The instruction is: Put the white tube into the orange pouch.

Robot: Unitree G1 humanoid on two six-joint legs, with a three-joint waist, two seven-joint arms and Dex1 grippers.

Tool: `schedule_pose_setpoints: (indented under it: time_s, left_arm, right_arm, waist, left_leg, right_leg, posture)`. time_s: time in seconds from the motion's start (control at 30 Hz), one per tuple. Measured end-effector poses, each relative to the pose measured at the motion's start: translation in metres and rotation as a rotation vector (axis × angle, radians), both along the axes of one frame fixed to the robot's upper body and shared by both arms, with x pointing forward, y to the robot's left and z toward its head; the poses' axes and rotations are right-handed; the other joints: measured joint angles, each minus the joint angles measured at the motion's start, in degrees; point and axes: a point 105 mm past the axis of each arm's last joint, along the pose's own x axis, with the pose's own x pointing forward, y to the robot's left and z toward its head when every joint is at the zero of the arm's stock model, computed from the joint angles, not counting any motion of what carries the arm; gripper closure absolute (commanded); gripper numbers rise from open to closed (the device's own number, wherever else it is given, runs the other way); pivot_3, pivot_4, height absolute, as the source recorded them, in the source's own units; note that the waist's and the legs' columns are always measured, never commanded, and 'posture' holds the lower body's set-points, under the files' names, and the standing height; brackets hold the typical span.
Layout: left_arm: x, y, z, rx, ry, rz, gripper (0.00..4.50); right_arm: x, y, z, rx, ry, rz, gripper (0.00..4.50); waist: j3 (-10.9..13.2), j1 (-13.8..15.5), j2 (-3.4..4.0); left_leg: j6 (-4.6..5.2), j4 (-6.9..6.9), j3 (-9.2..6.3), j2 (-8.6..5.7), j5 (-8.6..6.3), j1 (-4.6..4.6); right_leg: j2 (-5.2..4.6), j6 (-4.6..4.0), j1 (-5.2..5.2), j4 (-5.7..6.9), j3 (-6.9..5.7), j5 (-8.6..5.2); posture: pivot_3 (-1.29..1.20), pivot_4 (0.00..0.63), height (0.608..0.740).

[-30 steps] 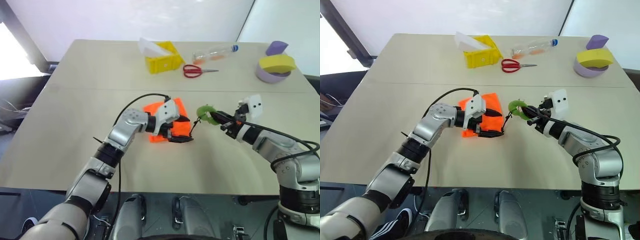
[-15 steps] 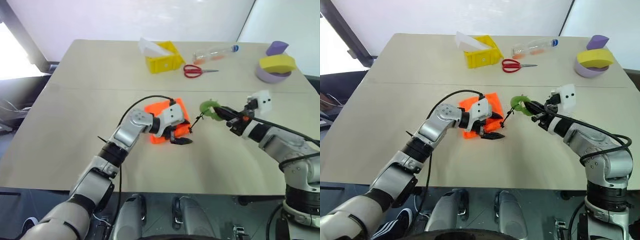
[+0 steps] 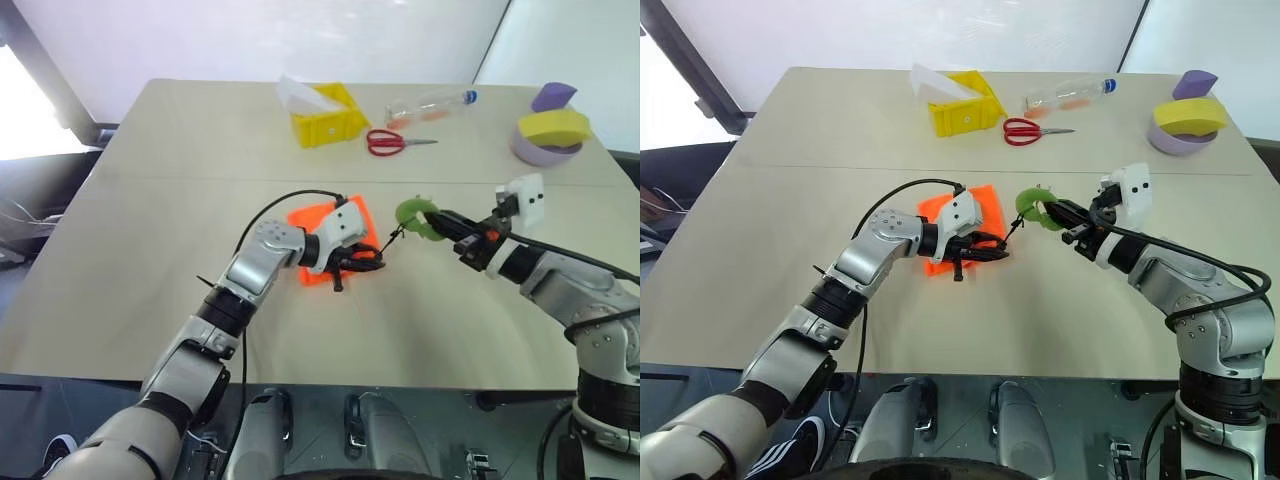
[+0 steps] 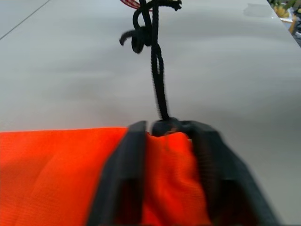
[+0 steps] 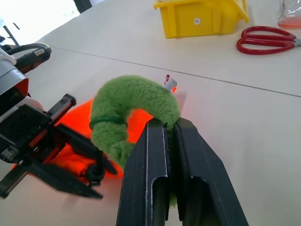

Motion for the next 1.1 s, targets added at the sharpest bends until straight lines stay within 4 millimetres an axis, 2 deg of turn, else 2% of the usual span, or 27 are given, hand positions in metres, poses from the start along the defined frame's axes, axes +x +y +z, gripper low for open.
schedule_pose_setpoints:
  time_s: [0.4,0.47,0.6,0.7,0.8,0.93,1.1]
  left_arm:
    - [-0.001,0.008,0.002,-0.031,0.013,0.003,4.32]
    - [-0.004,0.016,-0.003,-0.005,-0.016,-0.017,4.32]
    - [-0.009,0.029,-0.010,0.068,-0.098,-0.053,4.32]
    - [-0.012,0.035,-0.010,0.117,-0.159,-0.082,4.32]
    - [-0.015,0.037,-0.010,0.138,-0.200,-0.103,4.32]
    - [-0.020,0.052,-0.009,0.192,-0.275,-0.140,4.32]
    - [-0.022,0.062,-0.007,0.221,-0.325,-0.159,4.32]
  right_arm:
    - [0.004,-0.002,-0.001,-0.024,-0.009,-0.027,4.50]
    - [0.012,-0.013,0.002,-0.024,-0.025,-0.092,4.50]
    - [0.031,-0.049,0.011,0.013,-0.053,-0.297,4.50]
    - [0.038,-0.068,0.007,0.008,-0.041,-0.401,4.50]
    - [0.042,-0.076,0.000,0.004,-0.027,-0.449,4.50]
    - [0.048,-0.092,-0.011,0.006,0.015,-0.536,4.50]
    - [0.051,-0.098,-0.021,0.008,0.056,-0.556,4.50]
  waist:
    - [0.00,-0.11,0.00]
    - [0.00,-0.15,0.00]
    - [0.00,0.06,0.00]
    - [0.00,0.05,0.01]
    - [0.00,-0.05,0.01]
    - [-0.01,-0.17,0.02]
    - [-0.01,-0.11,0.02]
  left_leg:
    - [0.00,0.00,0.01,0.00,0.00,0.03]
    - [0.00,0.00,0.02,0.00,0.00,0.04]
    - [0.00,0.00,0.02,0.00,0.00,0.03]
    - [0.00,0.00,0.05,0.00,0.00,0.02]
    - [0.00,-0.01,0.09,0.00,0.00,0.02]
    - [0.00,-0.04,0.09,0.04,0.01,0.06]
    - [0.00,-0.01,0.10,0.04,0.01,0.06]
  right_leg:
    - [0.00,0.00,0.00,0.01,0.01,0.00]
    - [0.01,-0.01,-0.01,0.04,0.01,0.01]
    - [-0.01,-0.03,-0.01,0.07,0.01,0.00]
    - [-0.03,-0.04,0.00,0.04,0.01,0.00]
    - [-0.04,0.01,0.00,0.04,0.03,0.00]
    - [0.02,0.02,-0.03,0.12,0.03,-0.01]
    - [0.00,0.02,-0.03,0.13,0.04,0.00]
  posture:
    - [0.00,0.150,0.740]
    - [0.00,0.150,0.740]
    - [0.00,0.150,0.740]
    - [0.00,0.150,0.740]
    - [0.00,0.150,0.740]
    - [0.00,0.150,0.740]
    - [0.00,0.150,0.740]
